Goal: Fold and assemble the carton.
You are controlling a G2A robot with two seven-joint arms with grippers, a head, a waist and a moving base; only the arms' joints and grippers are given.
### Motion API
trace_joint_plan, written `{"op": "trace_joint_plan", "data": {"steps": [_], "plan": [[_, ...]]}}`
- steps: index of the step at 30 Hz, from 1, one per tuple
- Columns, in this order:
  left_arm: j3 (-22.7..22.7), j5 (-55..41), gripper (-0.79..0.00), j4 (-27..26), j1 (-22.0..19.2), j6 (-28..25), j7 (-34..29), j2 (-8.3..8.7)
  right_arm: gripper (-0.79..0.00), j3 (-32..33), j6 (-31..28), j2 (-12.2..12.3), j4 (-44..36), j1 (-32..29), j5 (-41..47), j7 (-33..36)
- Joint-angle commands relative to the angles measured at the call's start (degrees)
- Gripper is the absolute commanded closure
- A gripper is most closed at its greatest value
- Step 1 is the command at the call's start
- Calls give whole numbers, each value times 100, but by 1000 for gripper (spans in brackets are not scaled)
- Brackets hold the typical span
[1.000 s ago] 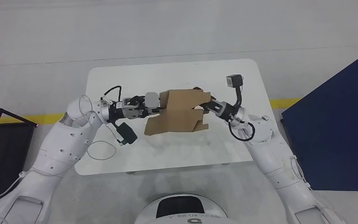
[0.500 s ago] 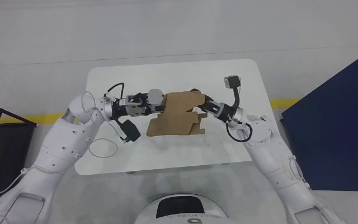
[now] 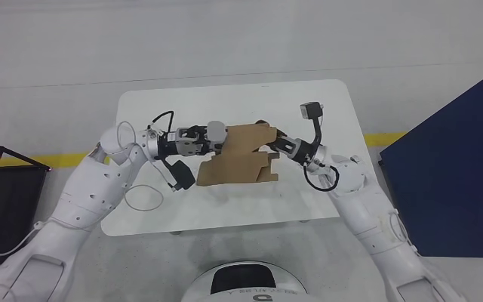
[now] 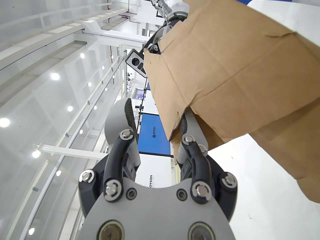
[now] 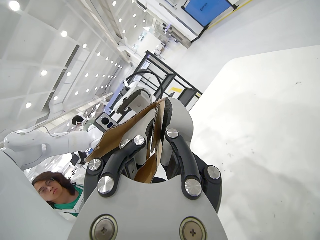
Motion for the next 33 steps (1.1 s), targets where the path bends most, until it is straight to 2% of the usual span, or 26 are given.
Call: {"op": "trace_joint_plan", "data": {"steps": [1,2,4,7,12,13,14,17,19,21,26,29,31,33], "plan": [[24,1,-366,-2,-14,1,5,-10,0,-25,14,-4,17,21,-8,8],[36,7,-351,-4,-23,7,8,-16,0,-38,16,-7,26,31,-13,8],[61,18,-234,10,-37,8,10,-27,0,-60,17,-11,41,48,-26,9],[92,31,0,43,-61,13,10,-42,0,-84,37,-15,62,69,-43,10],[8,-222,0,174,-53,37,-9,-54,0,-83,59,-16,78,83,-53,-3],[-35,-309,0,218,-50,36,-32,-53,-40,-66,44,-13,73,77,-23,1],[-74,-398,0,264,-43,13,-61,-53,-132,-45,21,-8,66,66,19,14],[-171,-758,0,428,-38,-220,-154,-59,-299,66,-114,15,19,6,152,53],[-202,-989,0,561,-66,-474,-295,-72,-465,164,-210,34,-12,-50,233,65],[-207,-1259,0,703,-133,-792,-483,-98,-779,256,-316,52,-63,-116,321,65],[-60,-1785,0,1027,-339,-1529,-953,-200,-785,364,-602,83,-178,-243,461,151],[54,-1874,0,1150,-475,-1685,-1190,-263,-785,334,-667,84,-210,-271,435,166],[104,-1965,0,1190,-537,-1698,-1274,-303,-785,262,-528,73,-165,-225,151,100],[146,-2011,0,1204,-589,-1676,-1340,-336,-785,159,-177,38,-137,-155,-395,-267]]}}
